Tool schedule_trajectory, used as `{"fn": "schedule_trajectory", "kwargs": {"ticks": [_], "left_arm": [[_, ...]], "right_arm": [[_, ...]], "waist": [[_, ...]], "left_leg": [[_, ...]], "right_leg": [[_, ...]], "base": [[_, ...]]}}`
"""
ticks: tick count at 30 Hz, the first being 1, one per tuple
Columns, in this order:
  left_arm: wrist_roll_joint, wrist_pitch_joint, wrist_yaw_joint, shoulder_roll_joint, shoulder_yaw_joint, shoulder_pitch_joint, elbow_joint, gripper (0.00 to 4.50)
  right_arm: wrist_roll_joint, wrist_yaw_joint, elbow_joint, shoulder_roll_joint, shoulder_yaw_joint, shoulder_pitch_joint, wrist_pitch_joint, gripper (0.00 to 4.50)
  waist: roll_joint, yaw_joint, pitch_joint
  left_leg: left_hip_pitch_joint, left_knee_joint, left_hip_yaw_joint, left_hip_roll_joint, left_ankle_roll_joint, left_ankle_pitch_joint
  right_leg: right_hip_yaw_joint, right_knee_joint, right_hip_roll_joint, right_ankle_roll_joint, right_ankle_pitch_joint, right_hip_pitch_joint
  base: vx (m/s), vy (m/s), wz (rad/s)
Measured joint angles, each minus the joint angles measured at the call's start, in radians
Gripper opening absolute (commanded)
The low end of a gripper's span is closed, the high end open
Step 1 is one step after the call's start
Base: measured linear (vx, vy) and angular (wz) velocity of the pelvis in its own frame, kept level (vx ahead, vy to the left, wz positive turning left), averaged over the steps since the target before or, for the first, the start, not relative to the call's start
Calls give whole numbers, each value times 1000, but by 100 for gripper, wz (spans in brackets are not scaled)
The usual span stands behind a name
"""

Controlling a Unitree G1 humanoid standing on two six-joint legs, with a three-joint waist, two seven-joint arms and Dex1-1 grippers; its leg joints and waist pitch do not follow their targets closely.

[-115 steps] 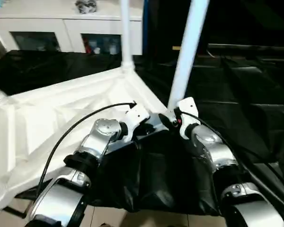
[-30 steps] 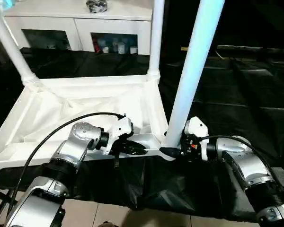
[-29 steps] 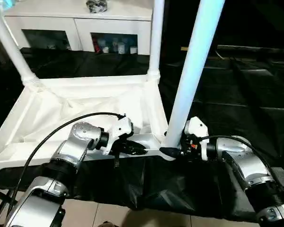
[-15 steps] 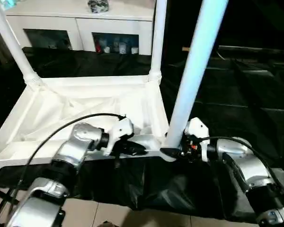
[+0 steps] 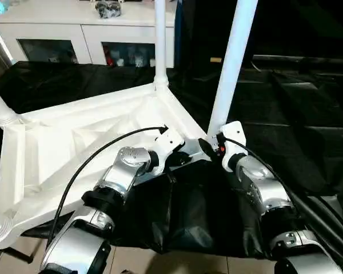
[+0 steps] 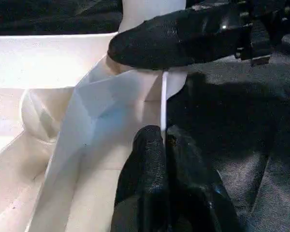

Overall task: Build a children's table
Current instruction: Rotate leg to tighten

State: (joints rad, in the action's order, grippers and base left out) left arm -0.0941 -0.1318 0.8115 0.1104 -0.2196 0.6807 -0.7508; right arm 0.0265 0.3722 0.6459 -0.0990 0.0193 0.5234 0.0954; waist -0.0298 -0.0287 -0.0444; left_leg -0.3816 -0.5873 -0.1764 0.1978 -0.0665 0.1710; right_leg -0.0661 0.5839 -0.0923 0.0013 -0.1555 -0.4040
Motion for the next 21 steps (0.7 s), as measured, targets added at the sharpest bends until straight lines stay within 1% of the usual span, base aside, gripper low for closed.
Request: {"fn": "schedule_trajectory", "kwargs": {"ticks": [2, 3, 5, 7, 8, 9, 11, 14, 19, 20, 21], "left_arm": [[-1, 4, 0, 0, -1, 0, 0, 0], [-2, 4, -1, 0, -1, 0, 0, 0], [-2, 6, 3, 1, -2, 0, 0, 0], [-1, 20, 30, 14, -5, -1, 0, 0], [2, 33, 70, 34, -13, -7, 12, 0], [5, 40, 103, 46, -17, -12, 19, 0], [19, 55, 171, 69, -25, -24, 37, 0], [36, 70, 250, 102, -27, -40, 57, 0], [67, 91, 355, 148, -32, -48, 60, 0], [75, 95, 388, 160, -33, -51, 61, 0], [80, 97, 413, 169, -34, -54, 62, 0]], "right_arm": [[3, 10, -1, 1, -3, 0, 1, 347], [4, 13, -1, 1, -3, 0, 1, 366], [3, 21, -1, 1, -3, 0, -1, 366], [0, 66, -1, -22, 11, -8, -23, 366], [-1, 122, -3, -54, 34, -19, -49, 366], [1, 166, -9, -73, 44, -25, -62, 366], [13, 271, -51, -113, 64, -51, -68, 366], [31, 403, -104, -164, 88, -80, -63, 366], [63, 559, -165, -226, 121, -105, -51, 366], [77, 607, -184, -246, 131, -111, -38, 340], [87, 637, -203, -259, 137, -121, -31, 333]], "waist": [[0, 0, 0], [0, 0, 0], [0, 0, 0], [0, 0, 0], [0, 0, 0], [-1, -1, -1], [-2, -4, -1], [-3, -8, -2], [-3, -10, -2], [-3, -13, -2], [-3, -16, -2]], "left_leg": [[0, 0, 0, 0, 0, 0], [0, 0, 0, 0, 0, 0], [0, 0, 0, 0, 0, 0], [-1, 0, 0, 0, 0, 0], [-1, 1, 0, 0, 0, 0], [-1, 1, 0, 0, 0, 0], [-1, 2, 0, 0, 0, 0], [-2, 2, 0, 1, 0, 0], [-2, 1, 0, 1, 0, 0], [-2, 1, 0, 1, 0, 0], [-2, 1, 0, 1, 0, 0]], "right_leg": [[0, 0, 0, 0, 0, 0], [0, 0, 0, 0, 0, 0], [0, 0, 0, 0, 0, 0], [0, 0, 0, 0, 0, -1], [0, 0, 0, 1, -1, -1], [0, 0, 0, 0, 0, -1], [-1, 0, 0, 1, -1, -1], [-2, 0, 0, 1, -1, -1], [-1, 0, 0, 1, -1, -1], [-2, 0, 0, 1, -1, -1], [-2, 0, 0, 1, -1, -1]], "base": [[0, 0, 0], [0, 0, 0], [0, 0, 0], [0, 0, 0], [0, 0, 0], [0, 0, 0], [0, 0, 0], [0, 0, 0], [0, 0, 0], [0, 0, 0], [0, 0, 0]]}}
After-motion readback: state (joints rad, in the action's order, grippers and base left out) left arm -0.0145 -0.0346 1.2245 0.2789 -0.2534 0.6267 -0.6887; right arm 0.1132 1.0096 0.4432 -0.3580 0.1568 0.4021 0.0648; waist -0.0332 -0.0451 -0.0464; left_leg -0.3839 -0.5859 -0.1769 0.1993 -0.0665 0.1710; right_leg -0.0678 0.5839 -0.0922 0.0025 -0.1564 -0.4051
